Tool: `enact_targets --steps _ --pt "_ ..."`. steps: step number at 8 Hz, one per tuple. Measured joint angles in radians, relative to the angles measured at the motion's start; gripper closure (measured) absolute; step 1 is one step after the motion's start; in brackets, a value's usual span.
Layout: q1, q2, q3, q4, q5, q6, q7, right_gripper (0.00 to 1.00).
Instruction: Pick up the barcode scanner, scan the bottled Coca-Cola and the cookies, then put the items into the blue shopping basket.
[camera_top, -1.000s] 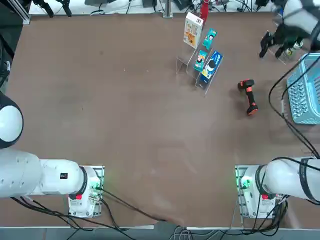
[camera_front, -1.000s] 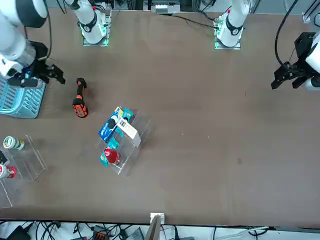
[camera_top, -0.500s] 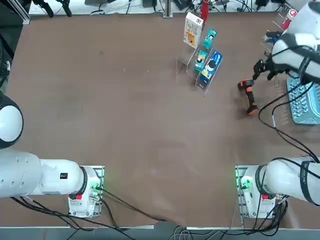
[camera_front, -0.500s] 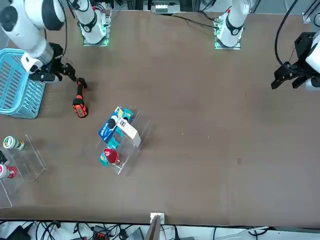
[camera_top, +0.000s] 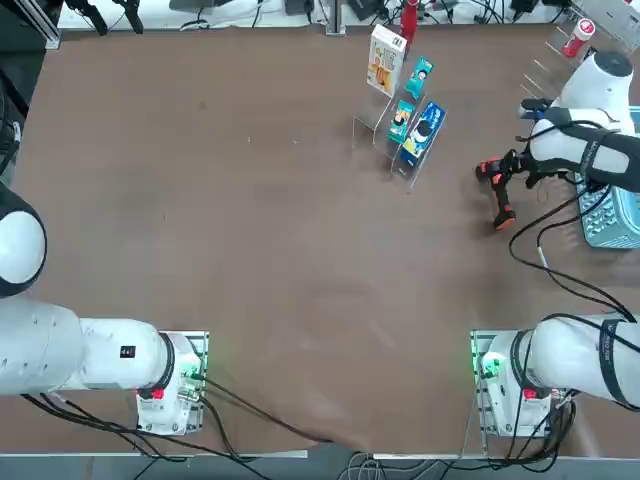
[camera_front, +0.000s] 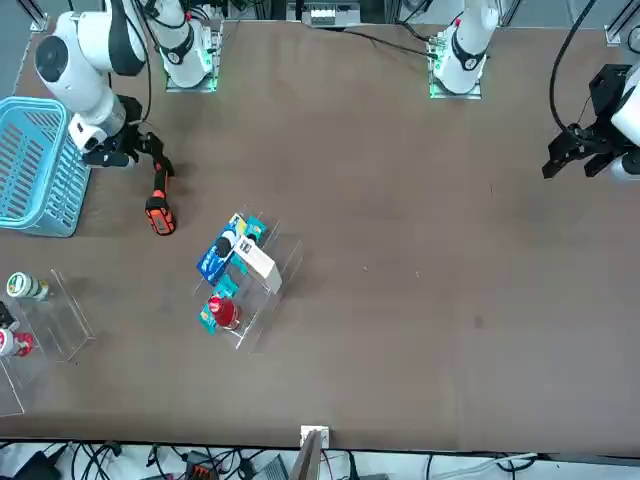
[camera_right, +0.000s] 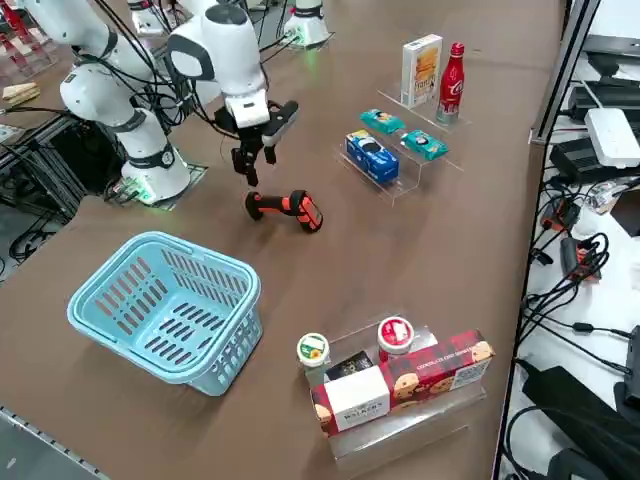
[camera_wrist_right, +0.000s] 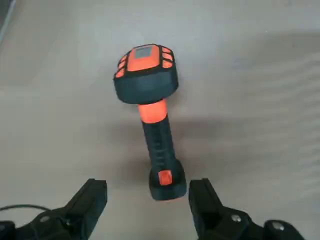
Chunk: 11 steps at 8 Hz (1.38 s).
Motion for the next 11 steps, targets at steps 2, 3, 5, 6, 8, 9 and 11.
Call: enact_targets --steps 2,3,5,6,8,9,11 --pt "-0.013 0.081 0.0 -0.005 -0.022 0.081 -0.006 0.0" --pt "-0.019 0.115 0.0 -0.005 -0.023 0.114 -0.008 0.0" --pt "-0.021 0.189 0.0 -0.006 -0.024 0.21 -0.011 0.0" --pt "-0.021 0.222 0.0 -0.006 -0.024 0.241 -0.011 0.0" --pt "-0.021 0.257 0.001 -0.005 -0.024 0.273 -0.011 0.0" --pt "-0.021 0.278 0.001 -0.005 -0.024 0.302 -0.012 0.0" --pt "-0.021 0.315 0.001 -0.003 -0.024 0.336 -0.012 0.04"
